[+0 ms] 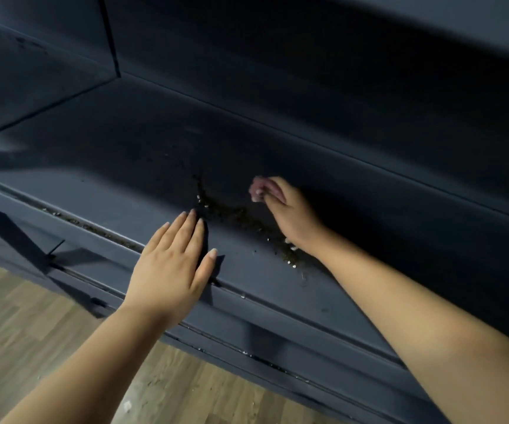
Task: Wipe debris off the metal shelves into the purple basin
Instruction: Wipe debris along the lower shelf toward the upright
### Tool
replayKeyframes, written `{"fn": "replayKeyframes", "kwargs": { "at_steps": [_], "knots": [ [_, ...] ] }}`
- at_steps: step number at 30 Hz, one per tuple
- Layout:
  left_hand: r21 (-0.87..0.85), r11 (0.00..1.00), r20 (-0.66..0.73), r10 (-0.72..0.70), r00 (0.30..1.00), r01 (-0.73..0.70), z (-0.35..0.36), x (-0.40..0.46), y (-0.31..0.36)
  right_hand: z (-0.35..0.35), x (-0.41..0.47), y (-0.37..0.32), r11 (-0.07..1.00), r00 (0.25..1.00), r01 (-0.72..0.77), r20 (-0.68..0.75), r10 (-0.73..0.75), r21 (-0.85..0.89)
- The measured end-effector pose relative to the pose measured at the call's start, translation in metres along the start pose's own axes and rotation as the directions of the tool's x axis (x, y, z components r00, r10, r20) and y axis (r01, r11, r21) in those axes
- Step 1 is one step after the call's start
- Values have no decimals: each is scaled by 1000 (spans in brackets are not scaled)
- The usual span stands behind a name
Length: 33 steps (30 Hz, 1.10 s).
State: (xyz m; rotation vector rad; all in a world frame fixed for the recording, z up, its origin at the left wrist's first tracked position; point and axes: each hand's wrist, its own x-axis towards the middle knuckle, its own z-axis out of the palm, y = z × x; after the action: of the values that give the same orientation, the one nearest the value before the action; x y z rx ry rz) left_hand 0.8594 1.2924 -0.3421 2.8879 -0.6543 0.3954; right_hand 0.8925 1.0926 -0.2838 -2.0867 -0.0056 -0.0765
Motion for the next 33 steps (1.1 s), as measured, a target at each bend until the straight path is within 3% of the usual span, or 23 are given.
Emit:
{"fn": "replayKeyframes", "kwargs": {
  "at_steps": [2, 4, 8, 12, 14, 16, 22, 26, 29, 33],
  "knots": [
    [3, 1000, -15, 10, 1000, -10, 0, 1, 0, -26, -28, 10, 981, 987, -80, -154, 52, -177],
    [3, 1000, -15, 30, 999, -30, 1, 1, 0, -51, -60, 16, 893, 925, -294, -336, 176, -342],
    [16, 995, 9, 98, 995, -99, -4, -4, -9, -64, -127, 20, 797, 757, -560, -532, 380, -227],
    [55, 994, -3, 98, 995, -98, -18, 1, -52, -27, -143, 33, 771, 661, -554, -729, 178, -314],
    [55, 995, 5, 78, 997, -78, -20, 4, -81, -6, -130, 28, 752, 576, -604, -797, 183, -263],
    [31, 997, 67, 74, 995, -76, -17, 2, -102, 18, -111, 19, 713, 548, -653, -809, 213, -254],
    [5, 998, 40, 61, 997, -62, -8, 0, -107, 93, -35, -22, 769, 633, -544, -766, 114, -336],
    [-8, 998, -13, 58, 998, -58, -5, 1, -107, 143, 13, -46, 796, 769, -416, -637, 50, -440],
    [-8, 998, -16, 64, 998, -64, -3, 2, -107, 166, 35, -60, 772, 869, -386, -479, 122, -506],
    [-14, 998, -8, 66, 998, -66, -3, 3, -108, 154, 43, -74, 847, 862, -445, -394, 318, -292]
  ]
}}
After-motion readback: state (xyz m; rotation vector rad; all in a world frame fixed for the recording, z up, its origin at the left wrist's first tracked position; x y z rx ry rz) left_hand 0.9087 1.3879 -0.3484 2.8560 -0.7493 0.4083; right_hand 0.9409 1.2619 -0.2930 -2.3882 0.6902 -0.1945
